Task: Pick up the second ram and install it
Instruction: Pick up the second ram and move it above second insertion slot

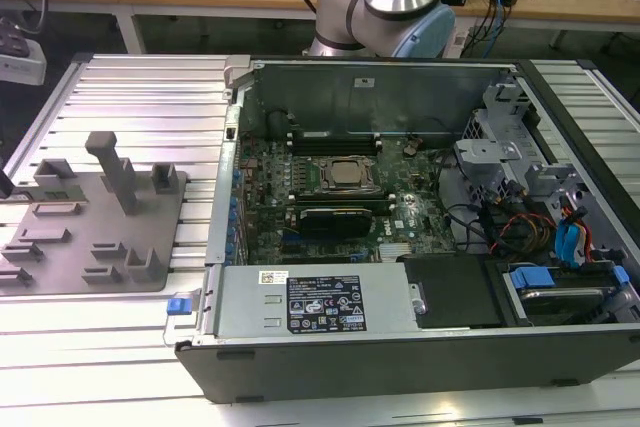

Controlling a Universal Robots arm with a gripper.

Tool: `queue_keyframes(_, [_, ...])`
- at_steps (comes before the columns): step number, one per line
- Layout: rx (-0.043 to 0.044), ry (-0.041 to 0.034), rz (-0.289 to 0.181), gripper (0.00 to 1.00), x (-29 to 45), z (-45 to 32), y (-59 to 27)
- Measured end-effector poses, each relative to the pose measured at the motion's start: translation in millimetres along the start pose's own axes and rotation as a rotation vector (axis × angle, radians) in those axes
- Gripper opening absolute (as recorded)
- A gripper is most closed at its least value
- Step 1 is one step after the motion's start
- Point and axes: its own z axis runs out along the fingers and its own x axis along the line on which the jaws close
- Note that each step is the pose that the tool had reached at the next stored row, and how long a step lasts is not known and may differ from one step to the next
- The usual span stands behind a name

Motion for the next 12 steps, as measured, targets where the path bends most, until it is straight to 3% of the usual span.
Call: queue_keyframes(12, [0.0,0.0,0.0,0.1,-0.3,-12.6,0.4])
